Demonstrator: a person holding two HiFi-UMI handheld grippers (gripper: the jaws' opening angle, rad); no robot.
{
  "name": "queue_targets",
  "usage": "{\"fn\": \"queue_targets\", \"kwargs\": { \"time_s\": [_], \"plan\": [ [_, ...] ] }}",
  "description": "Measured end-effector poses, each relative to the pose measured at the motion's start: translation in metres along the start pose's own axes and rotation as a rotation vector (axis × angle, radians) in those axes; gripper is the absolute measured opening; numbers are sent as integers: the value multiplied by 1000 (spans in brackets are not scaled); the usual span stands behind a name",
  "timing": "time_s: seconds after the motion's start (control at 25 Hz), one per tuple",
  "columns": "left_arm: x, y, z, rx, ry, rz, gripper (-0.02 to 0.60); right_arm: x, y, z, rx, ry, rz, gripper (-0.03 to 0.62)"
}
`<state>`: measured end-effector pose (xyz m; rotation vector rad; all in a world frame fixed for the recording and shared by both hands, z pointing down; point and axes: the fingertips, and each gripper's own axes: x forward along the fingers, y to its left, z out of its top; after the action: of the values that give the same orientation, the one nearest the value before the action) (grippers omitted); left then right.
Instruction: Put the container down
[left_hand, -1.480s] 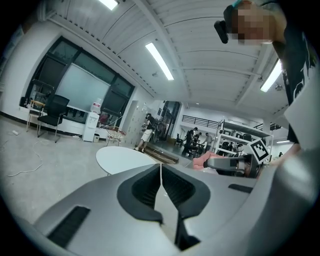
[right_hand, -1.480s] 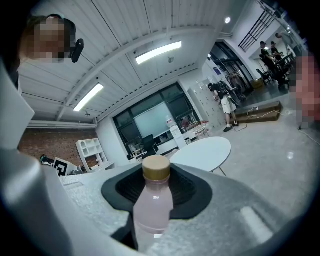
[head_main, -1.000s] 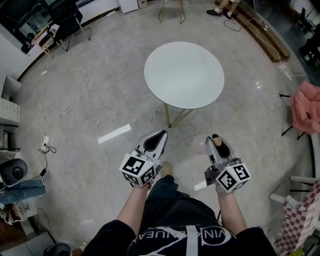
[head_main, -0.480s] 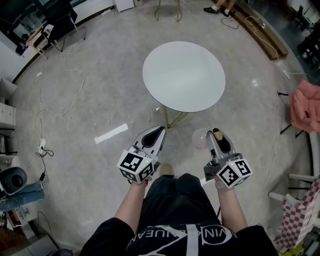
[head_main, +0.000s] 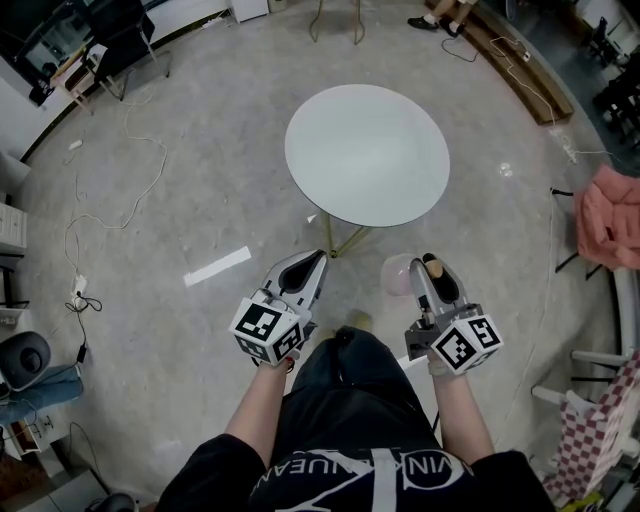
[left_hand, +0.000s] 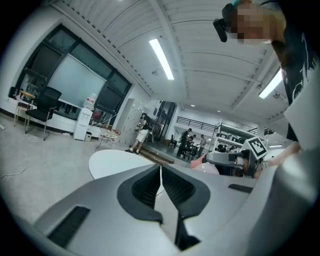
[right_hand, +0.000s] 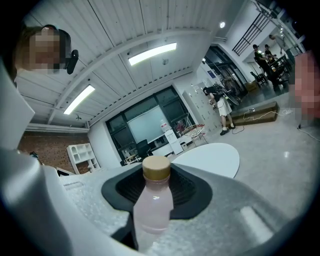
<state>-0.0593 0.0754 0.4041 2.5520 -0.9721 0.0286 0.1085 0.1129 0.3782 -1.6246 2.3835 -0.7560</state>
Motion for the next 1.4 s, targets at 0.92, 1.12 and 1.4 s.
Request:
{"fn": "queue_targets", "kwargs": {
  "time_s": [0.92, 1.12, 1.4],
  "plan": [
    [58, 41, 16, -15, 8, 39, 15, 70, -47, 19, 10, 43, 27, 135],
    [83, 54, 18, -26, 18, 58, 15, 93, -65, 26, 17, 49, 59, 135],
    [112, 76, 25, -27, 29, 65, 15, 129, -84, 26, -6, 96, 59, 135]
  ]
}}
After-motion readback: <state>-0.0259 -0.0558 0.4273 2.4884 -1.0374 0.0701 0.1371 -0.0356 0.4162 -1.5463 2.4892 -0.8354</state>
